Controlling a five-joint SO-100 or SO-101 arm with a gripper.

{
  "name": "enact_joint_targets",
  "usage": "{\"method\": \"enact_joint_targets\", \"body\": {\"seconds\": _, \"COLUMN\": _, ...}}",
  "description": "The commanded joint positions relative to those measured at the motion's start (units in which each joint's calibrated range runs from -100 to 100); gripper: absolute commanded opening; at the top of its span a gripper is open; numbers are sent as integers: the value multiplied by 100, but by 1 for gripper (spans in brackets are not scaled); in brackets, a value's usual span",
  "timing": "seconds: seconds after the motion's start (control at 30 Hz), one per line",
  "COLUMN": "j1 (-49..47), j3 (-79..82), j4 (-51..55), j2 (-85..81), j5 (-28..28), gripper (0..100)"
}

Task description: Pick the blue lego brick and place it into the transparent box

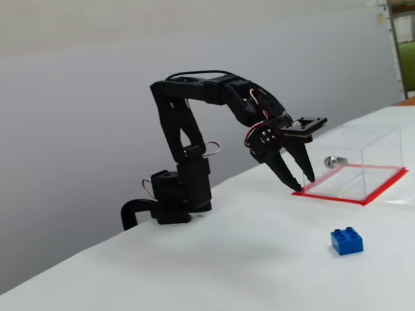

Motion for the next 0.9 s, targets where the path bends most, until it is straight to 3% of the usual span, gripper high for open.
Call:
{"method": "enact_joint_targets", "body": {"seconds": 0.0, "j1": 13, "j3": -698, "j4": -9, "j2": 233, "j5": -86, "gripper": 20}}
{"method": "enact_joint_targets", "body": {"seconds": 0.87, "j1": -98, "j3": -3139, "j4": 26, "j2": 2550, "j5": -232, "gripper": 22}}
